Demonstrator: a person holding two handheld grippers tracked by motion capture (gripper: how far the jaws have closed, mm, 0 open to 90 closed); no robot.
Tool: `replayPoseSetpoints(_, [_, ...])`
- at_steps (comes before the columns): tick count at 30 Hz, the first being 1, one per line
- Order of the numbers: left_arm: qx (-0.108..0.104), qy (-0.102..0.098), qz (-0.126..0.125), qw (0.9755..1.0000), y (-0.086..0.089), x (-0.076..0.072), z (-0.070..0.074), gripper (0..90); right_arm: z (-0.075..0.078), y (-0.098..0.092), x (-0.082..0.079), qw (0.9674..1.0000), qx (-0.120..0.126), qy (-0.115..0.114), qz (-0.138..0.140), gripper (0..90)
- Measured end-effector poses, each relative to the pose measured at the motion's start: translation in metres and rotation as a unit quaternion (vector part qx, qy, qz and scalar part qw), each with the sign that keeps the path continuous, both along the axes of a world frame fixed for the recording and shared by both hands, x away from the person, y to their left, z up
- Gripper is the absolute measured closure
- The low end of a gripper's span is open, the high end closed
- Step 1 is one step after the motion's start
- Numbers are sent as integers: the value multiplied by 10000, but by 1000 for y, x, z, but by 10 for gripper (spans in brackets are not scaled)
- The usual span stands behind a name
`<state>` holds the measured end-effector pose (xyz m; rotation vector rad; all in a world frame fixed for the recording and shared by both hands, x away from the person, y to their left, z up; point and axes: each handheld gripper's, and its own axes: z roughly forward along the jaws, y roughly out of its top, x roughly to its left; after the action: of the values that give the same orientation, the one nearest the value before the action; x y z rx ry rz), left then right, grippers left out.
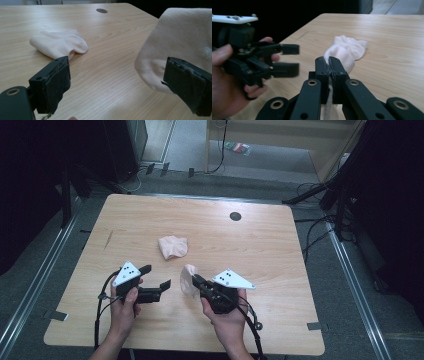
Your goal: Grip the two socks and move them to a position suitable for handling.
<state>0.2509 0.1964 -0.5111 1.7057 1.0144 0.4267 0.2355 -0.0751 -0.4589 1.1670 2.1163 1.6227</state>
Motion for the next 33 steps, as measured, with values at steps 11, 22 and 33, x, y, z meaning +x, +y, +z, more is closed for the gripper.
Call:
replayPoseSetpoints(11, [2, 381, -348, 9987, -3, 0, -22, 87, -51, 1, 8, 9984, -176, 529, 67, 881])
replayPoseSetpoints(22, [519, 1039, -337, 9927, -26, 5, -37, 212, -66, -19, 10, 9963, -558, 648, -8, 602])
replayPoseSetpoints(33, [645, 1267, -578, 9881, -42, 2, -39, 460, -75, -55, -7, 9883, -846, 1135, -567, 428])
